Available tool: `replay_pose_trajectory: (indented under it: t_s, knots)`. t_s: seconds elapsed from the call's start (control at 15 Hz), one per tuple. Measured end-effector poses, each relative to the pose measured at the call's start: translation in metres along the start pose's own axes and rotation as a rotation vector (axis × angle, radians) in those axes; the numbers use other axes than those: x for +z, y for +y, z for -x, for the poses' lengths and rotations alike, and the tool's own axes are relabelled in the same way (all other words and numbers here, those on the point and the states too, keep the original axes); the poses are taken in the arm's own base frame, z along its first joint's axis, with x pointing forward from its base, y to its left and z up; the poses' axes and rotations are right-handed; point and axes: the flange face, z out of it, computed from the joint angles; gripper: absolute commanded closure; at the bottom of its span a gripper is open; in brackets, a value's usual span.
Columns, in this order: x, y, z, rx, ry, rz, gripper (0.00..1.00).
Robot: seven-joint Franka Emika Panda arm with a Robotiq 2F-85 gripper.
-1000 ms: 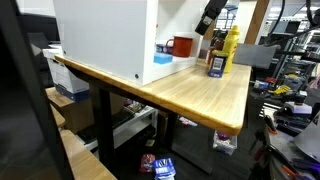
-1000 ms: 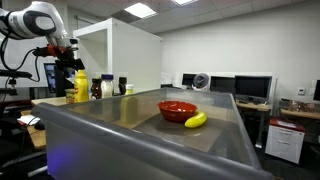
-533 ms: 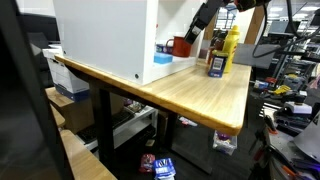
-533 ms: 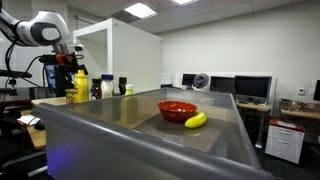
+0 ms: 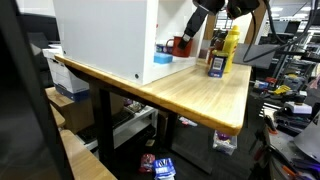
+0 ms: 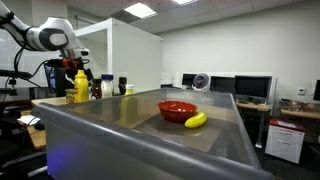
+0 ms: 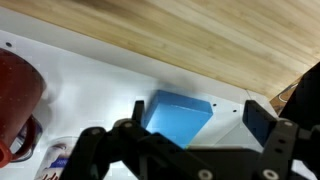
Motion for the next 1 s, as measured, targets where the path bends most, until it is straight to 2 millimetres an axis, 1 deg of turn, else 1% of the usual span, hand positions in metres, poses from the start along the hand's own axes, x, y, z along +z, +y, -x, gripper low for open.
replay_pose_trajectory:
  t_s: [0.27,0.67,1.0]
  knots:
    - [0.007,0.002,-0.007,0.074,-0.002,-0.024,0.0]
    - [0.015,-0.001,-0.017,0.232,0.007,-0.047,0.0]
    - [0.023,-0.002,-0.021,0.293,0.019,-0.045,0.0]
